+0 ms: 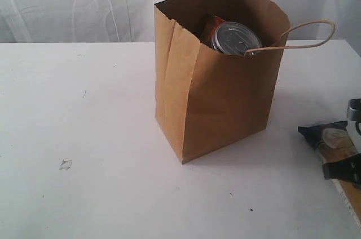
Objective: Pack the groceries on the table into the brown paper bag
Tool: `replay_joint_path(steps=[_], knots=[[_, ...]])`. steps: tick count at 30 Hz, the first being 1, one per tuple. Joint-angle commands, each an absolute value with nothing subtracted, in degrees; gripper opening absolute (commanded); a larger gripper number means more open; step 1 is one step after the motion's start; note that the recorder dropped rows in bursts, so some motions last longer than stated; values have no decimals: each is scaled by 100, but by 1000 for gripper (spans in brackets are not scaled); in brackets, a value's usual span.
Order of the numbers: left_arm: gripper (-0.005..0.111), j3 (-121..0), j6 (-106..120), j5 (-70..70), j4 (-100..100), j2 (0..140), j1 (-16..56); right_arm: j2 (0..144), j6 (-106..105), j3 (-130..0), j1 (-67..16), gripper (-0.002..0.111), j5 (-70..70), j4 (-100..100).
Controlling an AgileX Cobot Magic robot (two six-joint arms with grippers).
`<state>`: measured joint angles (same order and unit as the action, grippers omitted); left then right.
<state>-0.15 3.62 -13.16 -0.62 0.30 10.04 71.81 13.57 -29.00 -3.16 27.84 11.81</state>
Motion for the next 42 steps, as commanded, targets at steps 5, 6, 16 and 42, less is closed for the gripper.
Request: replay_joint_path(steps=[5,6,16,42], knots=[[0,0,352,-1332,-75,0,979,7908,1373,-3198,-249,0,2273,1247],[0,0,352,-1332,-75,0,979,8038,1373,-3261,-249,0,2296,1247],[0,0,352,-1332,-75,0,979,9096,299,-4085,-249,0,2873,443],[0,0,352,-1332,-75,0,979,9261,-116,-5349,-249,78,3048,361]])
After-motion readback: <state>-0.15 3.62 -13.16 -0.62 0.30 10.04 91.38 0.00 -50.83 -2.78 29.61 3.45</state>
